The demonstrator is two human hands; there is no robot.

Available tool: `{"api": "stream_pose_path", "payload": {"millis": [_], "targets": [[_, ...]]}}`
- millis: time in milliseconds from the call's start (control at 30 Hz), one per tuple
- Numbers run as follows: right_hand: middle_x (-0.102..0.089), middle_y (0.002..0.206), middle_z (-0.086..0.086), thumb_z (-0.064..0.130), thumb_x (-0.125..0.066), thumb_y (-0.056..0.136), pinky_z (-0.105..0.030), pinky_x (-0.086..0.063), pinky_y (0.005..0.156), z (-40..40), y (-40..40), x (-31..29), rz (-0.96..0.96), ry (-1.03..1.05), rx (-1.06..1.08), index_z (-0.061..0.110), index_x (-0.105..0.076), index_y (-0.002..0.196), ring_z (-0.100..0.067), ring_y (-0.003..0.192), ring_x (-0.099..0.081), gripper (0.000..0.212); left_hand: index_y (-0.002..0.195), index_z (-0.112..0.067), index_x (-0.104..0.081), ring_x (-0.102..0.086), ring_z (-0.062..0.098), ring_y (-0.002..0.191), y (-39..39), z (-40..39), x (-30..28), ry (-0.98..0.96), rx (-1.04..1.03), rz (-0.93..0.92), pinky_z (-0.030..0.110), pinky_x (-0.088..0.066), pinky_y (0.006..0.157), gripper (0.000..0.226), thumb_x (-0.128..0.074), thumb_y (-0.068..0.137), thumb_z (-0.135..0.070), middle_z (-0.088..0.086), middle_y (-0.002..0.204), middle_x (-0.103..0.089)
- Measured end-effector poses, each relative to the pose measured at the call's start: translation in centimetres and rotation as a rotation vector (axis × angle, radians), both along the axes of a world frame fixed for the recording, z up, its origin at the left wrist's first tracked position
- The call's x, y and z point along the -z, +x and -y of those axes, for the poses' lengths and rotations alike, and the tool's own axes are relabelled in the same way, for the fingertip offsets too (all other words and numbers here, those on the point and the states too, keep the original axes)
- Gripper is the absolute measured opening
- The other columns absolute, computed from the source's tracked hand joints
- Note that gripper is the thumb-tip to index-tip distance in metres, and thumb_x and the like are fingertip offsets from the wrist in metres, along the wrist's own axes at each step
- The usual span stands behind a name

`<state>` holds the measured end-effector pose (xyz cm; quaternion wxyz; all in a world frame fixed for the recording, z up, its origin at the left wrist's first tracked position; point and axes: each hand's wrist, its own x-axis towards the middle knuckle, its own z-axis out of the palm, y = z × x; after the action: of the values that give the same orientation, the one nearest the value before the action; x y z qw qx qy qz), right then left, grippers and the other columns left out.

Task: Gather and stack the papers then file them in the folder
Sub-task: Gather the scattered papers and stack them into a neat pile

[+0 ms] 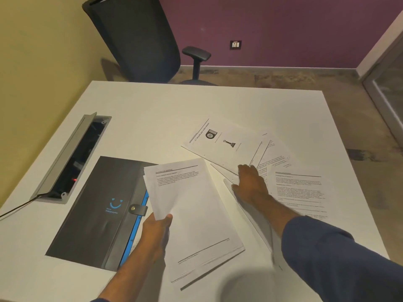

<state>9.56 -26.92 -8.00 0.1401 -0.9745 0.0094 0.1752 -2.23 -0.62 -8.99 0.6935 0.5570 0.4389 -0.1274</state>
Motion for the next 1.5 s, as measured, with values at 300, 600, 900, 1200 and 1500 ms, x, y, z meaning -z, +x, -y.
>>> {"api": "stream_pose_path", "payload": {"millis": [300, 600, 900, 1200, 1500], "targets": [[-0.06, 0.103, -0.003, 0.001, -0.049, 0.083, -0.032, -0.043, 0.076, -1.2, -1.6, 1.7, 0.101, -0.287, -0.132, 0.013, -0.051, 0.109, -0.022, 0.095, -0.059, 0.029, 0.138, -0.012, -0.052, -0.062, 0.037, 0.114, -0.3, -0.8, 1.0, -0.005, 0.003, -0.032, 0.058, -0.044, 0.105, 0.04, -0.056, 0.099, -0.006, 0.011, 0.125, -0.066], [-0.064, 0.085, -0.005, 0.014, -0.049, 0.094, -0.035, -0.042, 0.068, -1.8, -3.9, 1.8, 0.165, 0.034, 0.016, 0.014, -0.057, 0.074, -0.026, 0.083, -0.057, 0.022, 0.138, -0.012, -0.05, -0.06, 0.041, 0.115, -1.2, -0.9, 0.6, 0.025, -0.007, -0.079, 0.063, -0.044, 0.103, 0.041, -0.058, 0.098, -0.009, 0.015, 0.125, -0.064], [-0.062, 0.092, -0.002, 0.018, -0.049, 0.091, -0.04, -0.045, 0.08, -7.6, -11.8, 0.2, 0.129, 0.413, -0.285, 0.01, -0.058, 0.081, -0.024, 0.094, -0.054, 0.016, 0.139, -0.005, -0.046, -0.057, 0.044, 0.118, -1.6, 0.2, -0.5, 0.018, 0.073, -0.045, 0.06, -0.043, 0.106, 0.041, -0.055, 0.099, -0.005, 0.024, 0.129, -0.059], [-0.059, 0.103, -0.001, 0.028, -0.044, 0.093, -0.042, -0.044, 0.08, -9.6, -15.8, 0.6, 0.081, 0.343, -0.562, 0.012, -0.059, 0.087, -0.024, 0.105, -0.051, 0.022, 0.126, -0.015, -0.062, -0.069, 0.038, 0.105, -2.6, 1.4, -1.5, 0.017, 0.061, 0.056, 0.056, -0.055, 0.094, 0.039, -0.062, 0.096, -0.039, 0.014, 0.117, -0.073], [-0.055, 0.112, 0.023, 0.067, -0.062, 0.08, -0.037, -0.051, 0.094, -6.7, -15.6, 0.9, 0.08, 0.749, -0.026, 0.035, -0.061, 0.111, 0.005, 0.098, -0.063, 0.045, 0.132, -0.011, -0.056, -0.066, 0.036, 0.103, -3.6, 1.3, -0.6, 0.173, 0.111, 0.034, 0.056, -0.053, 0.096, 0.035, -0.058, 0.098, -0.013, 0.014, 0.117, -0.068]]}}
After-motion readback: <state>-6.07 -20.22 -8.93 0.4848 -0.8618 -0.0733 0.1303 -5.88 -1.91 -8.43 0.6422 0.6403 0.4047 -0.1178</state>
